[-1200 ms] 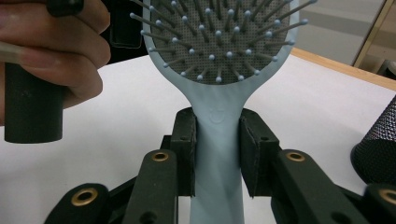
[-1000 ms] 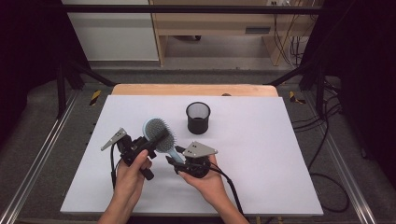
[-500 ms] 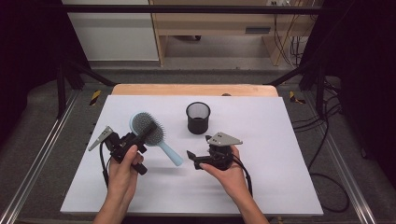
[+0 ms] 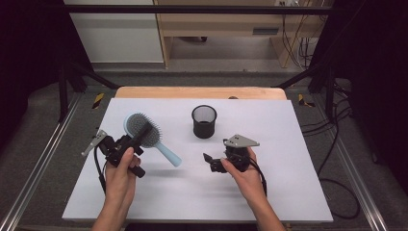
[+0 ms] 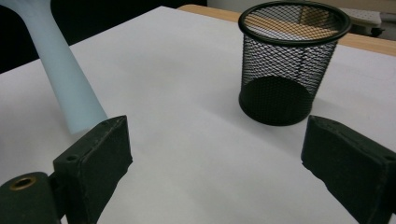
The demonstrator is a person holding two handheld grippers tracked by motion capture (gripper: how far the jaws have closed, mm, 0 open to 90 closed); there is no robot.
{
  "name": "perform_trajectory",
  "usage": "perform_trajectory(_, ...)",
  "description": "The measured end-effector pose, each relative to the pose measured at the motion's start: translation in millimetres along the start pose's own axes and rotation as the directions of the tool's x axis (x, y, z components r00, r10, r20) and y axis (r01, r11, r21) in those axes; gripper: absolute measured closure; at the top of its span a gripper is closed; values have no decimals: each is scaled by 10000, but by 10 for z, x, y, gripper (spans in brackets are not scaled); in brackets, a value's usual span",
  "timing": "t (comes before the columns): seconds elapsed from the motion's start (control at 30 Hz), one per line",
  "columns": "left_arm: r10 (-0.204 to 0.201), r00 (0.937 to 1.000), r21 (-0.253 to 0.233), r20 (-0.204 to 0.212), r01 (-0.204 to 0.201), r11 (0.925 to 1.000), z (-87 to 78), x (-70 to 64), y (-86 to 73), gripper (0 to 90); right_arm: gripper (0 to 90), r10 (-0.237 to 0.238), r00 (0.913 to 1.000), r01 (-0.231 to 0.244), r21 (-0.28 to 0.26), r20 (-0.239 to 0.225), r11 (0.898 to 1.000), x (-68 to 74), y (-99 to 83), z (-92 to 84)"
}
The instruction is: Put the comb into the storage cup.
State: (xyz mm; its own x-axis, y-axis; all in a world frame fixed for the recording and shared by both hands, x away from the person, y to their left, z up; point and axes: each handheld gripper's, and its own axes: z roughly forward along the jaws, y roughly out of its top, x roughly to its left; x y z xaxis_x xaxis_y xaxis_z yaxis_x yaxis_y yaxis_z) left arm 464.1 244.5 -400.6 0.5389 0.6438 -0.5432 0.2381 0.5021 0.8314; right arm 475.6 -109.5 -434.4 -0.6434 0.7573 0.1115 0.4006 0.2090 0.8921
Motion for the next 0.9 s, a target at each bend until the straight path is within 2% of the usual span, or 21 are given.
perform_trajectory(0.1, 26, 10000, -59, 6, -26, 10000, 8, 6, 22, 500, 80, -126, 9999, 124, 215, 74, 9997, -16, -27, -20)
perform_trajectory(0.17, 138, 9999, -81, -34, -138, 9999, -5, -3, 30, 501, 74, -400, 9985, 393, 178, 386, 9991, -50, -91, -94)
perform_trajectory(0.2, 111, 9999, -102, -49, -112, 9999, -5, -2, 34, 501, 69, -573, 9966, 571, 64, 586, 9984, -107, -165, -186)
perform_trajectory(0.23, 60, 10000, -125, -61, -61, 9999, -3, -2, 36, 501, 69, -573, 9966, 571, 64, 586, 9984, -107, -165, -186)
perform_trajectory(0.27, 9, 10000, -143, -37, -10, 9999, 5, -9, 38, 501, 65, -551, 9964, 553, -19, 651, 9985, -128, -196, -226)
perform_trajectory(0.33, 154, 9999, -141, -67, -155, 9998, 22, -42, 41, 500, 53, -386, 9947, 411, -244, 954, 9989, -210, -285, -322)
perform_trajectory(0.47, 346, 9994, -136, 7, -346, 9993, 72, -93, 61, 500, 61, 31, 9923, 49, -647, 1235, 9979, -376, -383, -451)
perform_trajectory(0.53, 353, 9994, -136, 53, -353, 9993, 104, -106, 76, 500, 61, -15, 9917, 95, -623, 1283, 9980, -390, -386, -462)
perform_trajectory(0.57, 428, 9991, -120, 65, -427, 9990, 121, -117, 89, 501, 62, -13, 9895, 94, -553, 1448, 9984, -425, -405, -472)
perform_trajectory(0.7, 470, 9988, -232, 165, -466, 9986, 201, -183, 160, 501, 61, -35, 9884, 99, -410, 1519, 9991, -456, -425, -461)
perform_trajectory(0.8, 642, 9978, -135, 141, -640, 9979, 280, -241, 232, 500, 58, 23, 9877, 29, -332, 1562, 9994, -466, -427, -460)
perform_trajectory(0.9, 613, 9980, -152, 161, -610, 9980, 353, -283, 303, 500, 55, 45, 9883, -15, -194, 1527, 9998, -454, -424, -468)
